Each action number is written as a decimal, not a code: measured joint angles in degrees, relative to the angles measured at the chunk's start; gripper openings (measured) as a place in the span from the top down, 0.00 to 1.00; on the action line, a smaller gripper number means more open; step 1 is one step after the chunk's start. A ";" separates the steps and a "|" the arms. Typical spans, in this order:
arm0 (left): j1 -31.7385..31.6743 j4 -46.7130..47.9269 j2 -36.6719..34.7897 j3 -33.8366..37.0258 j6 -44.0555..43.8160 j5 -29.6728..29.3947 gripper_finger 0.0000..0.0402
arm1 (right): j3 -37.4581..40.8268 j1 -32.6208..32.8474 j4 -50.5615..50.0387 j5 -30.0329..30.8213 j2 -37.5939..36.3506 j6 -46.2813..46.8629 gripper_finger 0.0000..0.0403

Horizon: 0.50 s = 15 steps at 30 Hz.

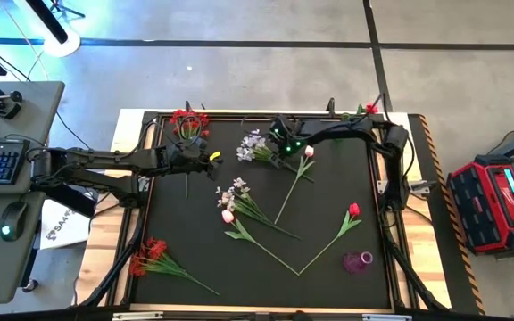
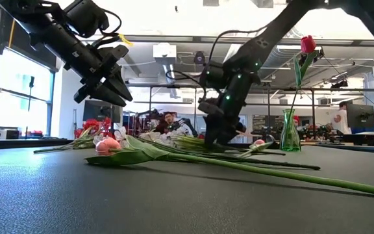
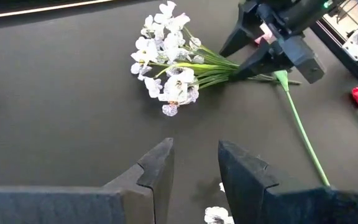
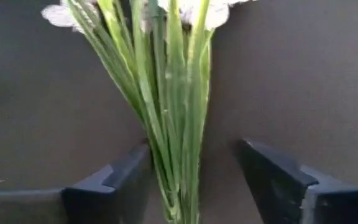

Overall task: Sort flowers into vase by color
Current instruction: Put the top white flowers into the green vase

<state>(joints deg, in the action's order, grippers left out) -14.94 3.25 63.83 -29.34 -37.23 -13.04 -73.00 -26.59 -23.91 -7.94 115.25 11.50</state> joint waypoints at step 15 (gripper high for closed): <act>-0.02 -0.02 0.00 0.00 2.14 -0.85 0.72 | 0.36 -1.61 -1.08 -3.36 -8.57 4.14 0.91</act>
<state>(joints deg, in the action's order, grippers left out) -14.96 3.22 63.83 -29.34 -35.09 -13.89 -72.64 -28.20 -24.99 -11.31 106.68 15.64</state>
